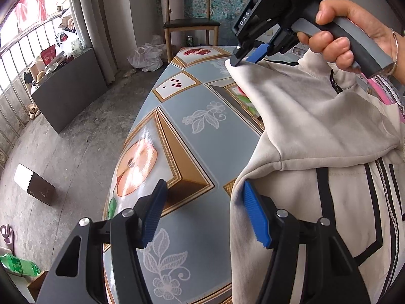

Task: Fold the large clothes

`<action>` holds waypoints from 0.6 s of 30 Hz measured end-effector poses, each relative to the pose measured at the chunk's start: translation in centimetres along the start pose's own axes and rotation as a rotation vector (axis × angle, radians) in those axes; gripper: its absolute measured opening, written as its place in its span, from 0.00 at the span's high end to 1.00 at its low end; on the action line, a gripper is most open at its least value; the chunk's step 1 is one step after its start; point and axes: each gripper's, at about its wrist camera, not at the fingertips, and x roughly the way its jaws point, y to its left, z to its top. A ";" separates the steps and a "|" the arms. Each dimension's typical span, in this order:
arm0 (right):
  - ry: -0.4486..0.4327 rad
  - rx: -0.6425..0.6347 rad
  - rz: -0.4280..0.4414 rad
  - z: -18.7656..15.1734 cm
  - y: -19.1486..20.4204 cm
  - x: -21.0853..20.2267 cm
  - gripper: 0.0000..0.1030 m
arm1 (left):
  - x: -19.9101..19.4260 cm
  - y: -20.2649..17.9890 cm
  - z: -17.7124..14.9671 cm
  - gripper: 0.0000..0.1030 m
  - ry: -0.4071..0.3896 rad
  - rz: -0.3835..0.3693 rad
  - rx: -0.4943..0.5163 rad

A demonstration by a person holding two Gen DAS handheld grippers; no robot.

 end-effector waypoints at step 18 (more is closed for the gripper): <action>-0.191 -0.005 -0.017 -0.8 2.0 -1.7 0.66 | -0.4 0.6 -0.2 0.42 0.010 -0.008 -0.005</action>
